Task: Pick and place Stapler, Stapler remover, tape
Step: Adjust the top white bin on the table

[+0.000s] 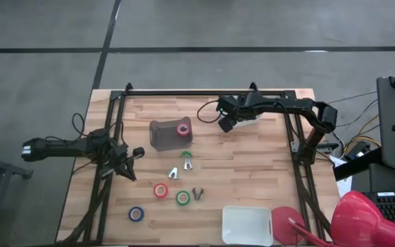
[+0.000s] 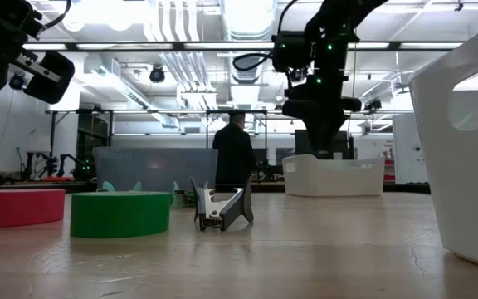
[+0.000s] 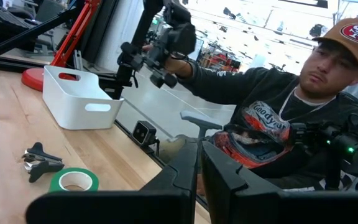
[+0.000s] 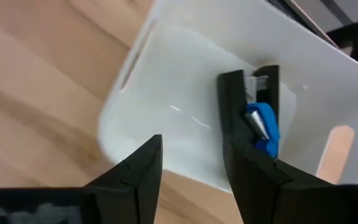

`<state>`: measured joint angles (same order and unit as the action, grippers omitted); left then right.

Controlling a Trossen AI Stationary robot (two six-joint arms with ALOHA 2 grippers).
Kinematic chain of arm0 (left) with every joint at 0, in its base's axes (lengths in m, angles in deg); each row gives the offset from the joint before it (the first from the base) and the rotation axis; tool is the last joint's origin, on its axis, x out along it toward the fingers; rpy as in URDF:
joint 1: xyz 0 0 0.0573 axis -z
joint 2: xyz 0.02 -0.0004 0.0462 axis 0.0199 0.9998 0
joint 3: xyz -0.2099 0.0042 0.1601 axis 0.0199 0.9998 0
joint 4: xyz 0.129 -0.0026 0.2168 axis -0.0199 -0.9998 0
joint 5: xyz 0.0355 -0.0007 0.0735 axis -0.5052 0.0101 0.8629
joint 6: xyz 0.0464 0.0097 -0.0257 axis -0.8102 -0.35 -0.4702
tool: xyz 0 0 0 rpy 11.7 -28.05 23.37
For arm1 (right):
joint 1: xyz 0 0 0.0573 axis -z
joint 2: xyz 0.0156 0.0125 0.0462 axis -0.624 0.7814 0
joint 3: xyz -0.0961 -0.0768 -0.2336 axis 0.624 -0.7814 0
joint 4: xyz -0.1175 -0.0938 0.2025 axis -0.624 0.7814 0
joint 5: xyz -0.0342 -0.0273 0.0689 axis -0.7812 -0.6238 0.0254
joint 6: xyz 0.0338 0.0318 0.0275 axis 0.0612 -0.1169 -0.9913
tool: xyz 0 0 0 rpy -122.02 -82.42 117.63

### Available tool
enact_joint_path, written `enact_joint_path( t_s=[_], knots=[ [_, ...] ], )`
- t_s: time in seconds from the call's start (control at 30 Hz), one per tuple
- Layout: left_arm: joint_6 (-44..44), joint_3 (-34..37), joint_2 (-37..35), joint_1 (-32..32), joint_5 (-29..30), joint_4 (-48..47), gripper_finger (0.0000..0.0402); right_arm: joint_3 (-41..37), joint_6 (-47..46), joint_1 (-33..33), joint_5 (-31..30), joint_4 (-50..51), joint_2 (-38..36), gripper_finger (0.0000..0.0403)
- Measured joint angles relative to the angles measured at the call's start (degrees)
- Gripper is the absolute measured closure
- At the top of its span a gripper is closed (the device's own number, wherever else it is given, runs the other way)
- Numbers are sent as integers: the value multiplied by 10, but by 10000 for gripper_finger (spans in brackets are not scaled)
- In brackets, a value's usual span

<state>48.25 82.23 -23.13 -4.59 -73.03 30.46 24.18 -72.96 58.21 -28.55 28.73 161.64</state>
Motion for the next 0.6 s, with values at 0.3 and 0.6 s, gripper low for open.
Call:
enact_joint_path(
  t_s=[0.3, 0.6],
  knots=[
    [0, 0, 0, 0, 0, 0, 378, 0, 3, -79, 5, 11, -8, 252],
    [0, 0, 0, 0, 0, 0, 378, 0, -40, -158, 8, 46, -18, 250]
  ],
)
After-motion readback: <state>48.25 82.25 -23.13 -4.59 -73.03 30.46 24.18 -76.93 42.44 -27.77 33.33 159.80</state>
